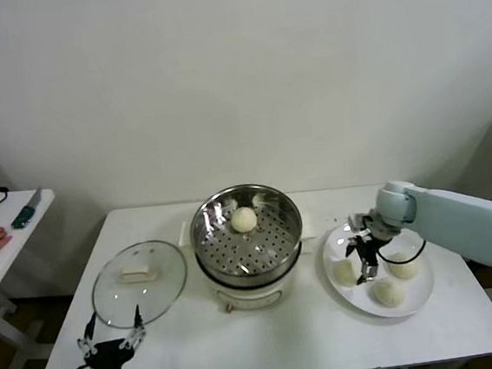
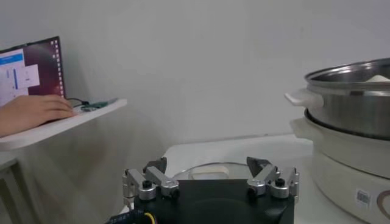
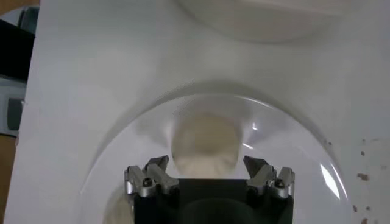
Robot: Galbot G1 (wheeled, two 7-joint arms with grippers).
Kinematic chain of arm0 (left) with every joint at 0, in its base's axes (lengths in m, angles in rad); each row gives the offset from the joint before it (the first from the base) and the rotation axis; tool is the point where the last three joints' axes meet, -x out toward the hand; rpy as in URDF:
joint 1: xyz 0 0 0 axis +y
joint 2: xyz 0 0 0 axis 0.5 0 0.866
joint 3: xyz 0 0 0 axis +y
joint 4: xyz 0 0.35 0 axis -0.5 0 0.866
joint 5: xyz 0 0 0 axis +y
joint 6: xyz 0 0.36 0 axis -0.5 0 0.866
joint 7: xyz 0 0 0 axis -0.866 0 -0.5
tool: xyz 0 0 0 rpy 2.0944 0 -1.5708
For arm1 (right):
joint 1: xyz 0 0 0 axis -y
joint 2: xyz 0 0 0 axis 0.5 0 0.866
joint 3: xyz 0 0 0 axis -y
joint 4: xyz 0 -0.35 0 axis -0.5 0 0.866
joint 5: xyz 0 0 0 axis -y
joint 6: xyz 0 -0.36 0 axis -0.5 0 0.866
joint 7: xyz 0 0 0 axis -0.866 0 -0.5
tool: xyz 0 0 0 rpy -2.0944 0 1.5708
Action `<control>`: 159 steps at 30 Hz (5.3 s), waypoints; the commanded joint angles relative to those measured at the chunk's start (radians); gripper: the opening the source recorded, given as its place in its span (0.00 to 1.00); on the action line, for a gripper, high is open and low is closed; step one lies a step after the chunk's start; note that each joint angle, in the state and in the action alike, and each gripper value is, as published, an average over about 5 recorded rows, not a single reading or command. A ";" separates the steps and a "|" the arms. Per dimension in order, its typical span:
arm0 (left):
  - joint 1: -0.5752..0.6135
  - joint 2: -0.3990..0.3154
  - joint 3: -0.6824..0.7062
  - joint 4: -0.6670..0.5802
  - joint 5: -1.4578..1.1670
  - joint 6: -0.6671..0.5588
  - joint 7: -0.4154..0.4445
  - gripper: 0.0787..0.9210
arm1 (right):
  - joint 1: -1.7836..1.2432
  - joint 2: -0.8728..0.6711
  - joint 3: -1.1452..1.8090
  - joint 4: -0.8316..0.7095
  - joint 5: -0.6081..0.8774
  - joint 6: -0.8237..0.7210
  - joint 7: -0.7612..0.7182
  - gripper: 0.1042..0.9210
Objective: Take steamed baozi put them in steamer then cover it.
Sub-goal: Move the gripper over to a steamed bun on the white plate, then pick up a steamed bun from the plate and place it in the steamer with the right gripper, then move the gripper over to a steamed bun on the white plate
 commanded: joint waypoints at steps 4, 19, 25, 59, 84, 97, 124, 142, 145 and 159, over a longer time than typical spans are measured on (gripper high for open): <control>-0.003 0.001 0.000 0.005 0.004 0.001 -0.001 0.88 | -0.028 0.028 0.023 -0.039 -0.007 0.003 -0.008 0.86; -0.003 0.004 -0.001 0.012 -0.001 -0.002 -0.003 0.88 | 0.008 0.029 -0.005 -0.041 0.021 0.013 -0.025 0.73; -0.003 0.003 0.004 0.012 -0.001 -0.002 -0.003 0.88 | 0.103 -0.017 -0.055 0.002 0.078 0.013 -0.025 0.72; -0.002 0.016 0.052 -0.030 0.040 0.014 -0.020 0.88 | 0.648 0.550 -0.373 -0.043 0.650 -0.065 0.064 0.73; -0.037 0.051 0.041 0.002 0.015 0.016 -0.021 0.88 | 0.428 0.700 -0.419 -0.137 0.590 -0.079 0.113 0.74; -0.049 0.048 0.046 0.013 0.016 0.021 -0.025 0.88 | 0.429 0.682 -0.407 -0.130 0.562 -0.089 0.113 0.88; -0.026 0.054 0.053 0.004 0.014 0.052 -0.020 0.88 | 0.621 -0.118 -0.397 0.369 0.173 -0.019 -0.028 0.88; 0.001 0.032 0.023 -0.017 0.038 0.059 -0.010 0.88 | 0.178 -0.305 -0.210 0.304 -0.114 0.004 -0.038 0.88; 0.003 0.027 0.020 -0.017 0.039 0.059 -0.012 0.88 | 0.140 -0.296 -0.188 0.290 -0.126 0.006 -0.041 0.88; 0.003 0.021 0.020 -0.006 0.050 0.061 -0.018 0.88 | 0.024 -0.239 -0.104 0.218 -0.155 0.017 -0.035 0.88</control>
